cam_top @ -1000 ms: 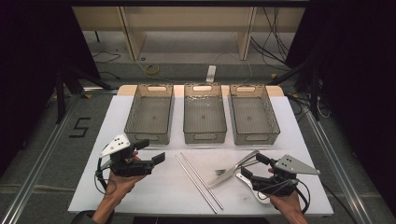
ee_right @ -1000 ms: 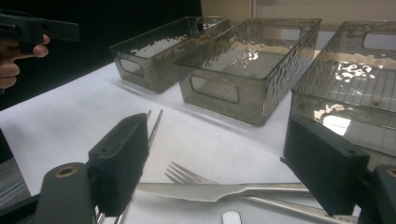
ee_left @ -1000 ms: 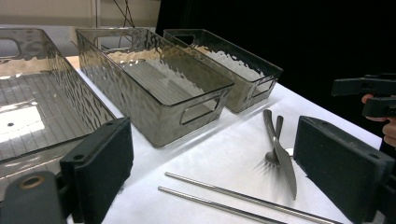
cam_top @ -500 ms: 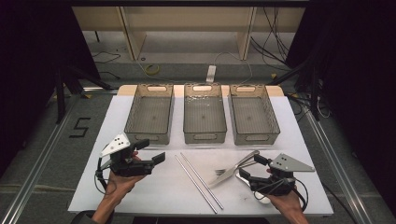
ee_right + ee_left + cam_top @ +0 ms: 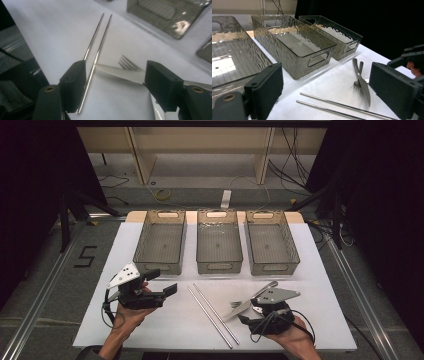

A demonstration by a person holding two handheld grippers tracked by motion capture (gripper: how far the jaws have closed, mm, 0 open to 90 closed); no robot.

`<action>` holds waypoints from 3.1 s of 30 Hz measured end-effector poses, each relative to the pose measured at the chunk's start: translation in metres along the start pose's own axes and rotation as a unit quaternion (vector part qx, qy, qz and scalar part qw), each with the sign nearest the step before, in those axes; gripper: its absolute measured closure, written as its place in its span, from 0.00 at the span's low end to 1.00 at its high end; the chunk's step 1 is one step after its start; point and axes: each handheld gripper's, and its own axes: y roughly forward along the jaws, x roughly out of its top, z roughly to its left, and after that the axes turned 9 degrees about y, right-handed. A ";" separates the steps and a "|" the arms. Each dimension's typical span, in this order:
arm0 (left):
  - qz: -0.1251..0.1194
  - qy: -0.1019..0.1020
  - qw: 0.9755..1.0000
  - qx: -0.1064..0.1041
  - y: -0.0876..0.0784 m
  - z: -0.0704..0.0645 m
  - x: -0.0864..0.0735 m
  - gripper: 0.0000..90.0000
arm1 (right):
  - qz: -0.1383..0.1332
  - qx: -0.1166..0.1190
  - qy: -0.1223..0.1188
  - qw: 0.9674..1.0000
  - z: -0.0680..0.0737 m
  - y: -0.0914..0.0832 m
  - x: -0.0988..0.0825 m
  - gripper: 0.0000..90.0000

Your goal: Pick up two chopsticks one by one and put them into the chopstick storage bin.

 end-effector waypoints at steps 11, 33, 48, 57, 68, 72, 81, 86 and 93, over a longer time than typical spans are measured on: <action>0.001 0.003 1.000 -0.001 0.001 -0.001 0.000 0.13 | 0.100 -0.005 -0.022 0.995 0.015 0.028 0.000 0.50; 0.003 0.007 1.000 -0.005 0.001 -0.002 0.001 0.13 | 0.194 -0.004 -0.054 0.980 0.032 0.065 -0.002 0.70; 0.002 0.007 1.000 -0.007 0.002 -0.003 0.001 0.13 | 0.229 -0.013 -0.076 0.970 0.035 0.075 0.001 0.78; 0.003 0.008 1.000 -0.009 0.002 -0.003 0.001 0.13 | 0.243 -0.014 -0.079 0.967 0.034 0.079 0.007 0.88; 0.001 0.009 1.000 -0.010 0.001 -0.003 0.002 0.13 | 0.260 -0.010 -0.098 0.961 0.029 0.083 0.013 0.94; 0.001 0.009 1.000 -0.010 0.001 -0.003 0.002 0.13 | 0.262 -0.013 -0.100 0.960 0.030 0.083 0.014 0.94; 0.003 0.009 1.000 -0.012 0.002 -0.003 0.001 0.13 | 0.256 -0.018 -0.118 0.959 0.032 0.080 0.017 0.95; 0.010 0.008 1.000 -0.010 0.003 -0.003 0.001 0.13 | 0.254 -0.016 -0.128 0.958 0.032 0.073 0.022 0.95; 0.046 0.014 0.998 -0.035 0.015 -0.007 -0.001 0.14 | 0.237 -0.012 -0.135 0.962 0.029 0.061 0.031 0.95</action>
